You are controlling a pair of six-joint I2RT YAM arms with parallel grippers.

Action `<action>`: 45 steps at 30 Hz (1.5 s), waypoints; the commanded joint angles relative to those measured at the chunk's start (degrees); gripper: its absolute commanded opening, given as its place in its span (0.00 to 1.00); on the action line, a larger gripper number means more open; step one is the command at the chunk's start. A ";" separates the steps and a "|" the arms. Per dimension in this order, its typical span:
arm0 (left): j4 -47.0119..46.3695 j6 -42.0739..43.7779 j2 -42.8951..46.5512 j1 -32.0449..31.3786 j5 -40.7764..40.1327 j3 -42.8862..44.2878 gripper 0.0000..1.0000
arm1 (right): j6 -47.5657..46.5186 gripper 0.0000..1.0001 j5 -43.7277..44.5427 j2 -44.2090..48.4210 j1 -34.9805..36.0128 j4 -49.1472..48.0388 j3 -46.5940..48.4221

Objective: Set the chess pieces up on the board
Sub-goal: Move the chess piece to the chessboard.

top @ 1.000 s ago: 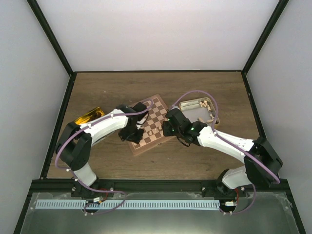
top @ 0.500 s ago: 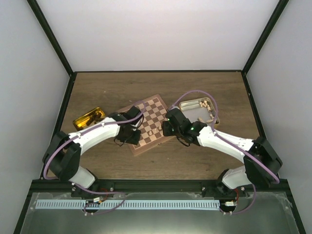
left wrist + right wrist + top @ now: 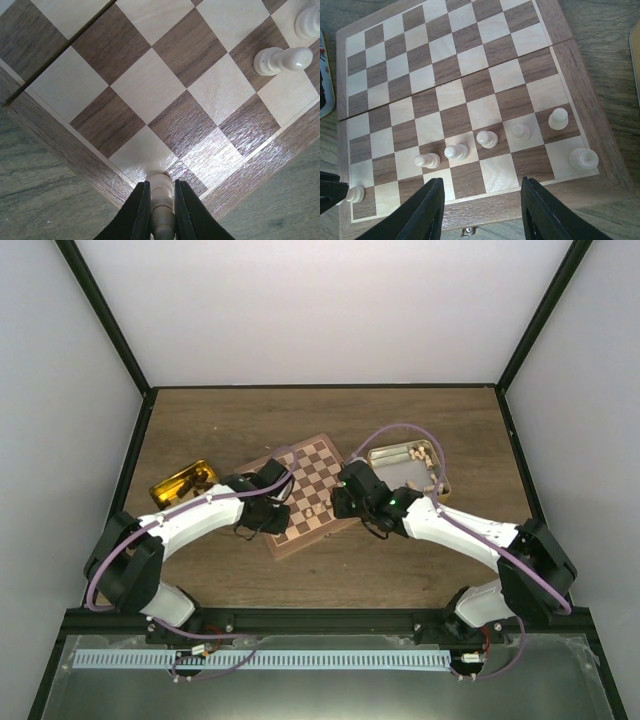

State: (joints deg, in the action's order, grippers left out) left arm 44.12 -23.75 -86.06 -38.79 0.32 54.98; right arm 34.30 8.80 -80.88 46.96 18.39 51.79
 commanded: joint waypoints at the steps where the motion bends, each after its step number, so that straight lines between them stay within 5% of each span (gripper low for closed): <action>1: -0.86 0.36 0.34 -0.24 1.94 -0.07 0.08 | 0.22 0.44 1.90 0.23 -0.43 0.51 2.26; 8: -3.13 -0.16 0.08 -2.29 5.33 1.57 0.08 | 4.15 0.44 8.23 2.77 -0.70 1.55 0.75; 16: -5.81 -2.62 -4.38 -6.73 0.20 5.81 0.08 | 10.90 0.44 16.91 10.90 -1.99 2.61 -3.95; 29: -4.60 -2.79 -9.30 -7.97 -2.87 9.07 0.10 | 12.15 0.46 18.16 13.53 -2.29 3.24 -5.67; 37: -3.74 -2.53 -8.30 -7.97 -1.29 10.55 0.38 | 12.01 0.46 18.03 13.78 -2.31 3.07 -5.56; 45: -3.25 -2.95 -5.57 -7.81 -1.59 11.07 0.44 | 12.28 0.46 18.29 14.19 -2.36 3.22 -5.84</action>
State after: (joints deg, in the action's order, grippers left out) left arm 40.23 -26.46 -94.50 -46.44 -1.19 64.62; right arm 45.74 24.77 -67.81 45.08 21.50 45.91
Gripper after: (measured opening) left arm 0.428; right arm 0.459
